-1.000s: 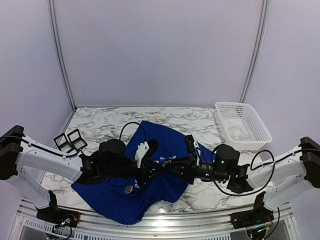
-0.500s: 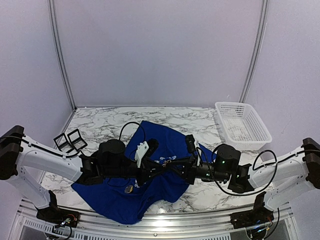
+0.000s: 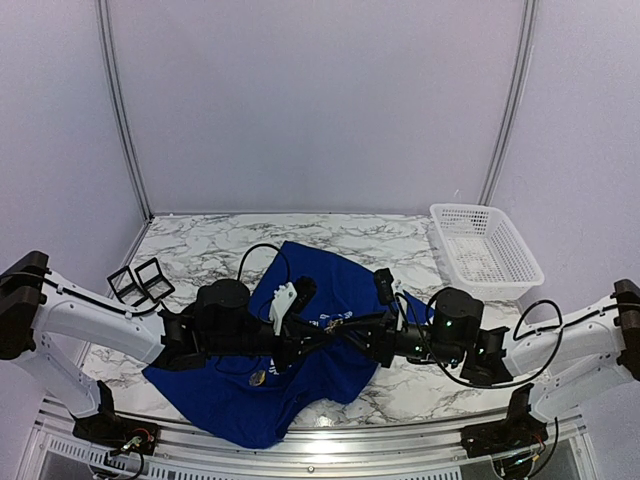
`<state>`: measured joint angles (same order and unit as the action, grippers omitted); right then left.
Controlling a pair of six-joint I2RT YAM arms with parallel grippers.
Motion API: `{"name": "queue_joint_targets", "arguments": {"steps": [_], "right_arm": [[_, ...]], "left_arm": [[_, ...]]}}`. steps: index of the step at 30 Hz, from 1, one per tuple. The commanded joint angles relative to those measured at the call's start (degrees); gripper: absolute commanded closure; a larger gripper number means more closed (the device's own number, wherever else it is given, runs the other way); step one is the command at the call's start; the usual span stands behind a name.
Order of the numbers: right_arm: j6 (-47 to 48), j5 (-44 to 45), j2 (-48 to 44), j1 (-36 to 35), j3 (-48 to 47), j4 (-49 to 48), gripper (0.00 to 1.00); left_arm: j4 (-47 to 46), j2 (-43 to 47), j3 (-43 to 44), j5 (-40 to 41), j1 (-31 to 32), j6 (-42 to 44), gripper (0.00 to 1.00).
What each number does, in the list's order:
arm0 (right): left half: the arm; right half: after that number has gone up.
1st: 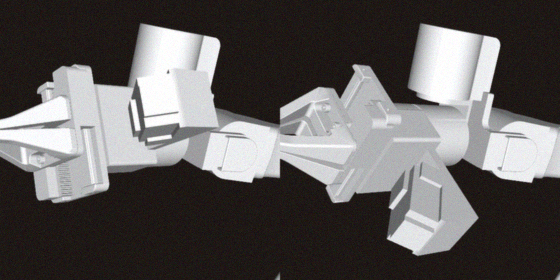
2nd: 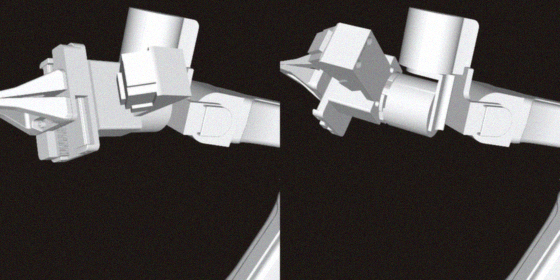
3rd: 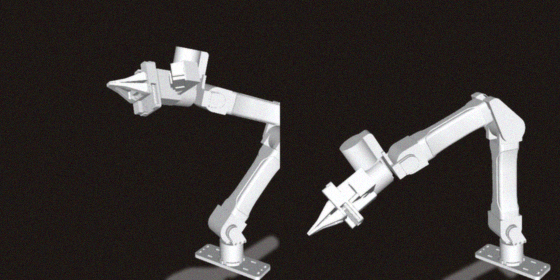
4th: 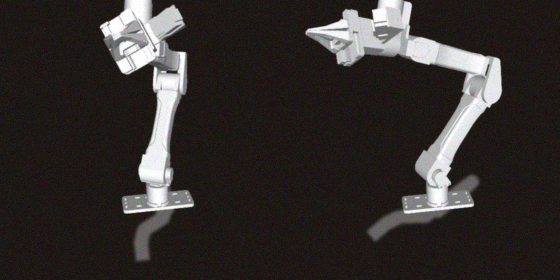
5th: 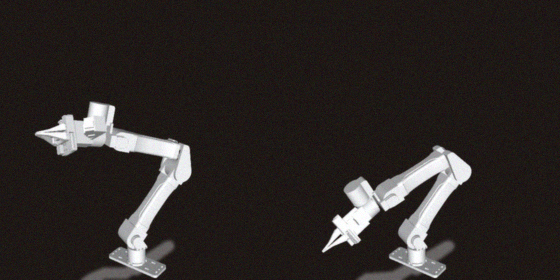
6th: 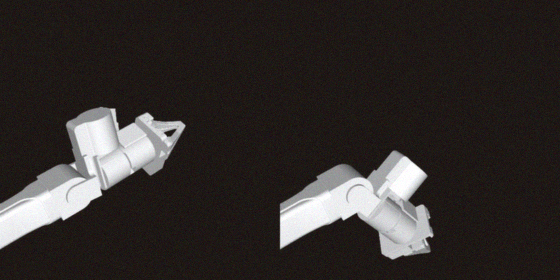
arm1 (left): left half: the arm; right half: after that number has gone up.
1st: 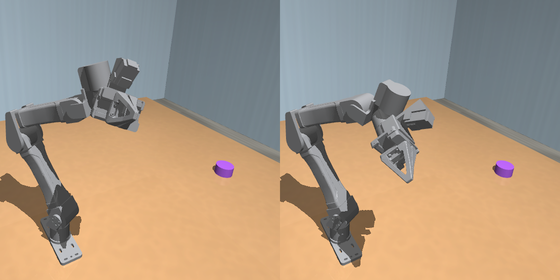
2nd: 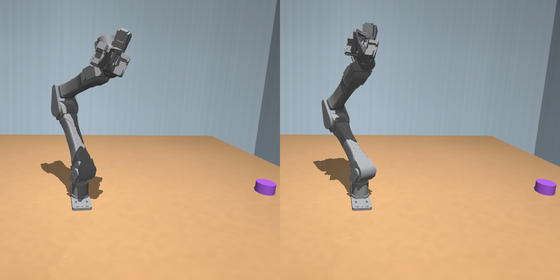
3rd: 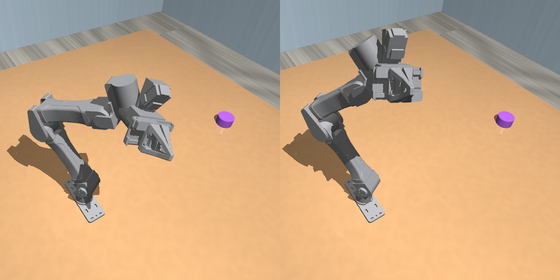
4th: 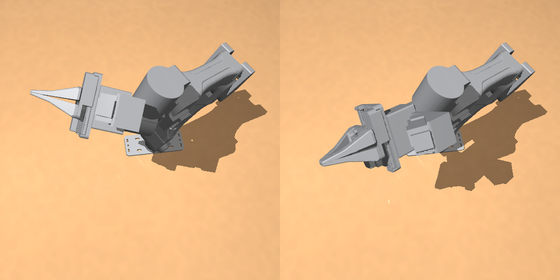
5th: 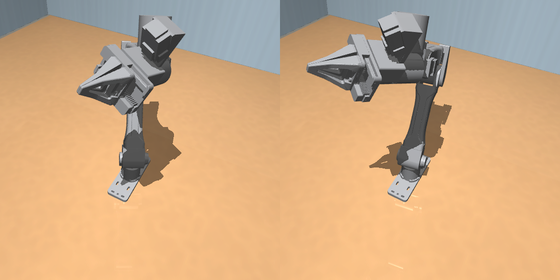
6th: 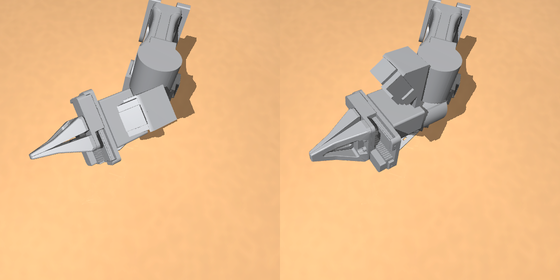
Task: Pin the brooch onto the clothing
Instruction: Pin the brooch onto the flattened clothing.
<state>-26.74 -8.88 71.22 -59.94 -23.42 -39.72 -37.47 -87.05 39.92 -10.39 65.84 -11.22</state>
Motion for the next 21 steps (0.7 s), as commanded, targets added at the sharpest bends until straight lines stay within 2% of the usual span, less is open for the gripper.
{"name": "queue_joint_targets", "arguments": {"steps": [1,13,21], "right_arm": [[1.13,2.91,-1.18,0.18,-0.13,4.16,0.75],[3.80,-3.04,-4.52,0.26,1.62,2.55,0.67],[4.68,-13.72,-7.08,4.56,5.04,-1.48,0.64]], "left_arm": [[-4.19,2.09,-0.61,-0.80,0.51,0.08,1.00],[-4.19,2.00,-1.05,0.13,0.51,-0.37,1.00],[-4.19,2.40,-0.92,-1.82,0.51,0.38,1.00]]}}
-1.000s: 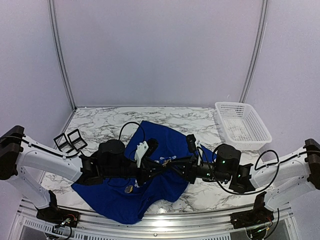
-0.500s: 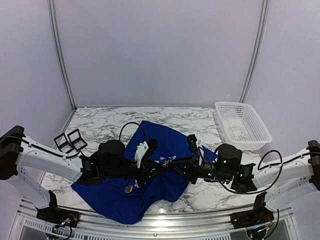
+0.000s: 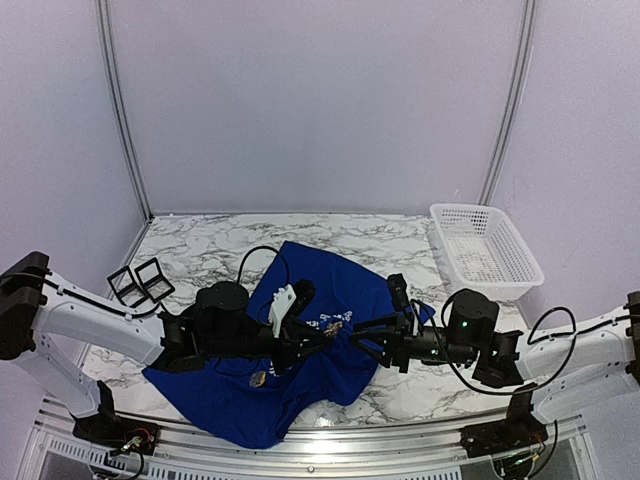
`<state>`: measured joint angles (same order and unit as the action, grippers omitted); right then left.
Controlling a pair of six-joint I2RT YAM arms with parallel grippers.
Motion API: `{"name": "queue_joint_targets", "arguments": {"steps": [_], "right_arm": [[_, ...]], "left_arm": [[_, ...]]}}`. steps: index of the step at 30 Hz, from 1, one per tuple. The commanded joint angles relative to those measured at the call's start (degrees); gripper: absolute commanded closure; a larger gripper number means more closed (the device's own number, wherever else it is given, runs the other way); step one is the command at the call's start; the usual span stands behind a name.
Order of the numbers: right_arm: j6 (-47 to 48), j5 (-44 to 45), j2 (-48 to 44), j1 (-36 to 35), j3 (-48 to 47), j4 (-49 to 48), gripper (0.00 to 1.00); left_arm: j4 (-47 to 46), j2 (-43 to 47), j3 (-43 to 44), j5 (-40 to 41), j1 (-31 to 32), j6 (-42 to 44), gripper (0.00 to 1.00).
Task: Pin the brooch onto the clothing
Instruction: Pin the brooch onto the flattened clothing.
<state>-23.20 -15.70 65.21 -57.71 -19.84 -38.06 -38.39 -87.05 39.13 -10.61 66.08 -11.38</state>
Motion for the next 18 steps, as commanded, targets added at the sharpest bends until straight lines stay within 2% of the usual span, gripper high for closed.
{"name": "queue_joint_targets", "arguments": {"steps": [1,9,14,16,17,18], "right_arm": [[1.25,-7.97,-0.87,2.63,1.73,-3.69,0.64],[2.78,-12.10,2.24,2.78,0.16,-5.43,0.57],[4.17,-14.50,4.55,2.87,-0.42,-6.55,0.57],[4.30,-15.54,5.66,3.04,-0.72,-6.12,0.59],[4.24,-15.96,6.03,3.21,-0.69,-6.21,0.63],[4.15,-16.09,6.22,3.33,-0.58,-6.23,0.73]], "left_arm": [[-3.27,2.46,-0.09,-1.89,0.27,0.67,1.00],[-3.27,2.60,0.33,-3.53,0.27,0.84,1.00],[-3.27,2.66,0.72,-6.08,0.23,1.25,1.00],[-3.27,2.67,0.75,-6.86,0.27,1.40,1.00],[-3.28,2.66,0.73,-7.29,0.27,1.55,1.00],[-3.27,2.59,0.72,-7.67,0.27,1.75,1.00]]}}
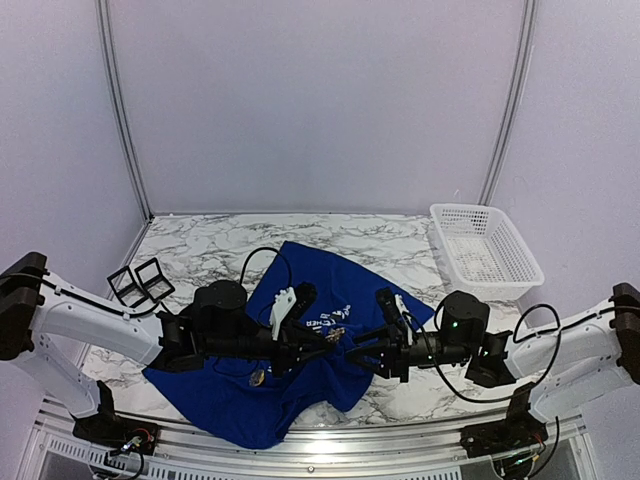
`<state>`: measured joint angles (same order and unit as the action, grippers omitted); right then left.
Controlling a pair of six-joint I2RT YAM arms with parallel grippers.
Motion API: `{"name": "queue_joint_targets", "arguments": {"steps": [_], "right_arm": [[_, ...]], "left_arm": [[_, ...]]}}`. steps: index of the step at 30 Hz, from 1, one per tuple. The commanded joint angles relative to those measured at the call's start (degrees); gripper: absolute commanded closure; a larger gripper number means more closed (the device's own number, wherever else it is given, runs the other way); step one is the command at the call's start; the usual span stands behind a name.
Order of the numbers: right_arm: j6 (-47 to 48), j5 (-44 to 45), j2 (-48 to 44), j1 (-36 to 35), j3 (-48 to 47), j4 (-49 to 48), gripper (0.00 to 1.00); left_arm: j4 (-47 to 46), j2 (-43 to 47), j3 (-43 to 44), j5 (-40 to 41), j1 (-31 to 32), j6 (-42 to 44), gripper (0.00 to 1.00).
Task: Pin the brooch onto the clothing
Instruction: Pin the brooch onto the flattened clothing.
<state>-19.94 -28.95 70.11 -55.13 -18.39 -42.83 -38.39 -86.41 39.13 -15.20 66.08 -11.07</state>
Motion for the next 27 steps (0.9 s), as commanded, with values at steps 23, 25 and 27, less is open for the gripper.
{"name": "queue_joint_targets", "arguments": {"steps": [23,25,27], "right_arm": [[-0.36,3.59,6.63,1.96,-1.24,8.96,1.00],[-0.41,3.56,7.43,2.01,-1.51,9.69,1.00],[-0.49,3.72,8.23,2.05,-1.63,10.24,1.00]], "left_arm": [[-0.14,-9.17,0.05,10.85,1.62,29.16,0.96],[0.18,-9.89,0.06,12.08,1.89,31.25,0.96],[0.56,-10.68,0.00,13.25,2.15,33.17,0.95]]}}
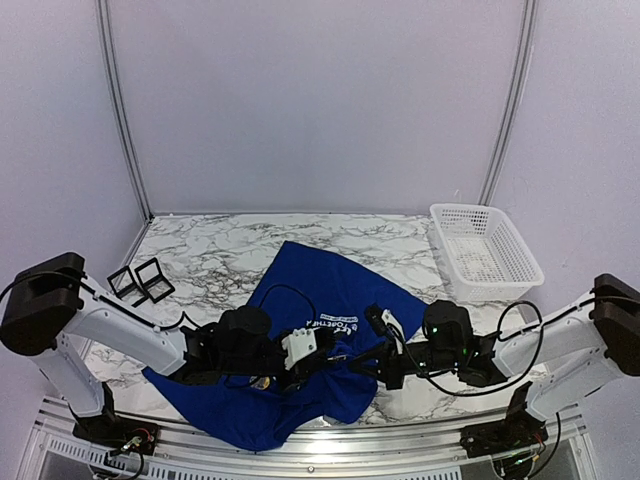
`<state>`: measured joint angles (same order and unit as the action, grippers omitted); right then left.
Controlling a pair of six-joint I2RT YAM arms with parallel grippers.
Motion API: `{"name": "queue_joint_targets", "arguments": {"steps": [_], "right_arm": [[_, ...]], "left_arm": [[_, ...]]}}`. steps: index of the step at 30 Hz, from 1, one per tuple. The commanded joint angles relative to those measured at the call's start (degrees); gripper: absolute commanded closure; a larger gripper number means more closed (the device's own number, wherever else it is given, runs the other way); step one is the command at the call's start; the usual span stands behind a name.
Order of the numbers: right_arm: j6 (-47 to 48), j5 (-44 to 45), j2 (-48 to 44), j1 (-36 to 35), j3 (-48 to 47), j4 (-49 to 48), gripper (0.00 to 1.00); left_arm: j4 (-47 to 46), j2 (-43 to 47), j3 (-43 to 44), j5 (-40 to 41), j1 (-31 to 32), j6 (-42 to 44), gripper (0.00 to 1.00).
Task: Pin the brooch onto the clothing
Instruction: Pin the brooch onto the flattened clothing.
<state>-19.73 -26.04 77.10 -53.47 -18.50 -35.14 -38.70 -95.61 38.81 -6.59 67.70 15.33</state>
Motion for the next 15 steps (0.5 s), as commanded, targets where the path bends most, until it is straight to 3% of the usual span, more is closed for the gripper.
{"name": "queue_joint_targets", "arguments": {"steps": [1,11,15], "right_arm": [[-0.82,0.89,1.53,0.39,-1.54,2.56,1.00],[-1.19,-0.05,4.43,0.41,-1.97,1.78,1.00],[-1.04,0.03,4.72,0.42,-2.06,2.22,1.00]], "left_arm": [[1.13,-2.01,0.31,5.24,0.65,7.60,0.95],[4.61,-7.13,1.89,14.89,3.71,15.29,0.94],[5.52,-6.98,1.66,15.40,3.90,15.44,0.88]]}}
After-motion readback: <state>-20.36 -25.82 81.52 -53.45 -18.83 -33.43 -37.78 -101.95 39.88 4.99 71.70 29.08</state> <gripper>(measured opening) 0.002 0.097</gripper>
